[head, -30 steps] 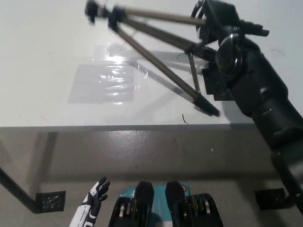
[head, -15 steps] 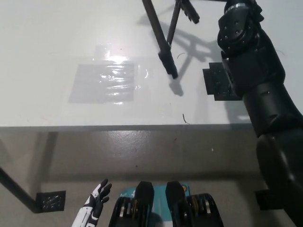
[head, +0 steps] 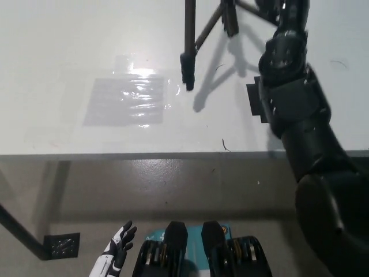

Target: A tripod lies near the right hand side of the table and the robot grab a leg of the tripod using its right hand and put it up right.

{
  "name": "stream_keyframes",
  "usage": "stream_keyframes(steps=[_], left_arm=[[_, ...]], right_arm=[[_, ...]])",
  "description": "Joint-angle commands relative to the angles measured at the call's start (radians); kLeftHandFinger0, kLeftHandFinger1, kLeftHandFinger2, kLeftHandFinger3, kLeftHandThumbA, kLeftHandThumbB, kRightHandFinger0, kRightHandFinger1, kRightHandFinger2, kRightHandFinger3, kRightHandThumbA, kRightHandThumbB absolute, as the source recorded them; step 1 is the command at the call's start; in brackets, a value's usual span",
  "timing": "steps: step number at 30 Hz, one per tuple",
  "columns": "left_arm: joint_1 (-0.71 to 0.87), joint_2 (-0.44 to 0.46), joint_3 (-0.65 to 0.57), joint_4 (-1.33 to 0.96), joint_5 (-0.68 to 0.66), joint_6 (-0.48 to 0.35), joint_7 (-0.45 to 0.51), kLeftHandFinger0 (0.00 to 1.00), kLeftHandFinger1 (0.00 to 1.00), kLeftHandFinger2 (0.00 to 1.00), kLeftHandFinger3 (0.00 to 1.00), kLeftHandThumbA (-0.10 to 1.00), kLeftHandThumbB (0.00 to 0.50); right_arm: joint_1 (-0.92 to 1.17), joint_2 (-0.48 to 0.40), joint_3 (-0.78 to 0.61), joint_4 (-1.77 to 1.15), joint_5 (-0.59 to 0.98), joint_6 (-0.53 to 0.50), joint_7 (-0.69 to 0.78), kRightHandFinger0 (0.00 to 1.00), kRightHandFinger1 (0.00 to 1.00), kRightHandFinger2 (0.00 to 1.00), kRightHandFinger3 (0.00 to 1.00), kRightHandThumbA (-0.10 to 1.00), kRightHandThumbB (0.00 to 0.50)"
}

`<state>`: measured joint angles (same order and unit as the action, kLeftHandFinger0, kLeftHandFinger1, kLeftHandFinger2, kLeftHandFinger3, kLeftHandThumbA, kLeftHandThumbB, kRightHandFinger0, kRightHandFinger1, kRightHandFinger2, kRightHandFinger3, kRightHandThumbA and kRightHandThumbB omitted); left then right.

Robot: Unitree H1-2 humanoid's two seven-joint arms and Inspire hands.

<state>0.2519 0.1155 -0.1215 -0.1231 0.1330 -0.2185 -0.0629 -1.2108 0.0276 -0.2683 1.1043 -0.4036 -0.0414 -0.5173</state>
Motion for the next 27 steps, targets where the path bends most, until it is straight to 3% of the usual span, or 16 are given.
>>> stream_keyframes(steps=[1, 3, 6, 7, 9, 12, 15, 18, 19, 20, 21, 23, 24, 25, 26, 27], left_arm=[[0.025, 0.000, -0.014, -0.032, 0.013, -0.049, -0.004, 1.00, 1.00, 1.00, 1.00, 1.00, 0.500], [0.026, 0.001, -0.013, -0.034, 0.011, -0.048, -0.005, 1.00, 1.00, 1.00, 1.00, 1.00, 0.500], [0.025, 0.000, -0.014, -0.028, 0.016, -0.057, -0.002, 1.00, 1.00, 1.00, 1.00, 1.00, 0.500], [0.024, -0.001, -0.013, -0.026, 0.012, -0.058, -0.002, 1.00, 1.00, 1.00, 1.00, 1.00, 0.500], [0.024, -0.004, -0.013, -0.026, 0.014, -0.060, 0.000, 1.00, 1.00, 1.00, 1.00, 1.00, 0.500], [0.024, -0.002, -0.012, -0.026, 0.010, -0.058, -0.002, 1.00, 1.00, 1.00, 1.00, 1.00, 0.500], [0.023, -0.003, -0.011, -0.025, 0.016, -0.059, 0.002, 1.00, 1.00, 1.00, 1.00, 1.00, 0.500], [0.022, -0.003, -0.008, -0.024, 0.015, -0.058, 0.002, 1.00, 1.00, 1.00, 1.00, 1.00, 0.500], [0.022, -0.002, -0.008, -0.024, 0.015, -0.058, 0.001, 1.00, 1.00, 1.00, 1.00, 1.00, 0.500], [0.023, -0.002, -0.008, -0.023, 0.014, -0.059, 0.001, 1.00, 1.00, 1.00, 1.00, 1.00, 0.500], [0.023, -0.002, -0.007, -0.023, 0.013, -0.059, 0.001, 1.00, 1.00, 1.00, 1.00, 1.00, 0.500], [0.024, -0.003, -0.007, -0.026, 0.009, -0.055, 0.000, 1.00, 1.00, 1.00, 1.00, 1.00, 0.500], [0.019, -0.003, -0.006, -0.023, 0.010, -0.056, 0.000, 1.00, 1.00, 1.00, 1.00, 1.00, 0.500], [0.017, -0.003, -0.006, -0.022, 0.011, -0.055, 0.000, 1.00, 1.00, 1.00, 1.00, 1.00, 0.500], [0.018, -0.003, -0.007, -0.023, 0.013, -0.055, 0.001, 1.00, 1.00, 1.00, 1.00, 1.00, 0.500], [0.020, -0.004, -0.007, -0.023, 0.016, -0.054, 0.001, 1.00, 1.00, 1.00, 1.00, 1.00, 0.500]], right_arm=[[-0.060, 0.031, -0.034, 0.063, 0.129, -0.289, -0.173, 0.00, 0.00, 0.18, 0.31, -0.09, 0.075], [-0.037, 0.046, -0.045, 0.089, 0.154, -0.310, -0.149, 0.00, 0.00, 0.19, 0.32, -0.10, 0.072], [-0.001, 0.054, -0.039, 0.118, 0.170, -0.408, -0.125, 0.00, 0.00, 0.30, 0.43, -0.10, 0.080], [0.016, 0.060, -0.031, 0.136, 0.158, -0.383, -0.143, 0.00, 0.00, 0.31, 0.36, -0.10, 0.079], [0.036, 0.070, -0.022, 0.157, 0.148, -0.358, -0.179, 0.00, 0.00, 0.30, 0.35, -0.04, 0.077], [0.069, 0.090, -0.015, 0.177, 0.152, -0.396, -0.203, 0.00, 0.00, 0.17, 0.23, -0.06, 0.062], [0.090, 0.103, -0.028, 0.191, 0.184, -0.409, -0.184, 0.00, 0.00, 0.22, 0.32, -0.07, 0.049], [0.099, 0.103, -0.016, 0.200, 0.179, -0.383, -0.179, 0.00, 0.00, 0.24, 0.31, 0.02, 0.045], [0.100, 0.099, -0.012, 0.200, 0.182, -0.384, -0.160, 0.00, 0.00, 0.27, 0.33, 0.05, 0.054], [0.101, 0.095, -0.005, 0.201, 0.182, -0.388, -0.146, 0.00, 0.02, 0.31, 0.38, 0.15, 0.102], [0.103, 0.093, -0.002, 0.199, 0.186, -0.395, -0.127, 0.00, 0.01, 0.34, 0.41, 0.16, 0.095], [0.108, 0.082, 0.018, 0.190, 0.182, -0.405, -0.076, 0.21, 0.27, 0.57, 0.62, 0.39, 0.258], [0.106, 0.065, 0.045, 0.183, 0.174, -0.393, 0.000, 0.60, 0.65, 0.87, 0.98, 0.54, 0.340], [0.105, 0.059, 0.056, 0.183, 0.173, -0.393, 0.019, 0.77, 0.81, 1.00, 1.00, 0.63, 0.413], [0.106, 0.049, 0.074, 0.179, 0.177, -0.392, 0.088, 1.00, 1.00, 1.00, 1.00, 0.72, 0.449], [0.109, 0.037, 0.085, 0.169, 0.194, -0.390, 0.179, 1.00, 1.00, 1.00, 1.00, 0.79, 0.483]])
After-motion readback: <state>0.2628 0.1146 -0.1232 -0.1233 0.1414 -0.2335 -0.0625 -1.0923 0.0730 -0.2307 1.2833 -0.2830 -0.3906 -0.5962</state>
